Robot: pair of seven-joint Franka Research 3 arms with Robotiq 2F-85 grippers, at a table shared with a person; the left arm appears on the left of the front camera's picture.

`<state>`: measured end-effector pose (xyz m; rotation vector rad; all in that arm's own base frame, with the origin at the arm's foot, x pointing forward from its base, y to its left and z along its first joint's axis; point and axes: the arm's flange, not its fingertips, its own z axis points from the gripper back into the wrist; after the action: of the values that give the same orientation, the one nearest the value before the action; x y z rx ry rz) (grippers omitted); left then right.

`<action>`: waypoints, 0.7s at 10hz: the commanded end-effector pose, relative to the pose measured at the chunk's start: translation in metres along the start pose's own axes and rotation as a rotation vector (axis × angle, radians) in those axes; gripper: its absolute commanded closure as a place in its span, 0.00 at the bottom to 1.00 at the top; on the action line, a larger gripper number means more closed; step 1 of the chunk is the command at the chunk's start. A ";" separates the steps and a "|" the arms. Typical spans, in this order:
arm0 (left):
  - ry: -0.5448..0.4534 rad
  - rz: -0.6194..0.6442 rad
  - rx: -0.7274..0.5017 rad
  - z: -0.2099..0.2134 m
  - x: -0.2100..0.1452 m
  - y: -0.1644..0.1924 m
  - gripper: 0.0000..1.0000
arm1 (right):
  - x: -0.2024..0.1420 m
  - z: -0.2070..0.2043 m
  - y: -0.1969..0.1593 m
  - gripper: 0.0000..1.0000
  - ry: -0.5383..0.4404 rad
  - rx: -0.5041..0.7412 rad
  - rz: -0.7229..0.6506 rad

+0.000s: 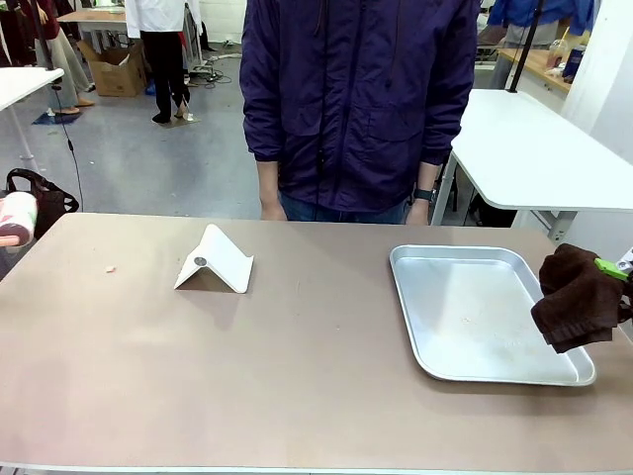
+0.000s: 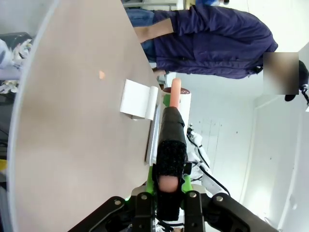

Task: Clean the surface of the table.
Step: Clean the area not pointed to by the person.

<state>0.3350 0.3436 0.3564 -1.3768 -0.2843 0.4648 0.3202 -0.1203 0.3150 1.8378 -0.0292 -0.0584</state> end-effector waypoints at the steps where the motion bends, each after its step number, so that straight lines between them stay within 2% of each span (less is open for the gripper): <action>1: -0.035 -0.021 -0.014 0.022 -0.001 0.012 0.78 | 0.001 -0.002 0.004 0.91 -0.013 0.014 0.011; 2: 0.000 0.000 0.000 0.000 0.000 0.000 0.78 | 0.001 -0.002 0.004 0.91 -0.013 0.014 0.011; 7: 0.000 0.000 0.000 0.000 0.000 0.000 0.78 | 0.001 -0.002 0.004 0.91 -0.013 0.014 0.011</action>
<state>0.3399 0.3460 0.3513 -1.3703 -0.2812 0.4536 0.3202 -0.1203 0.3149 1.8378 -0.0293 -0.0585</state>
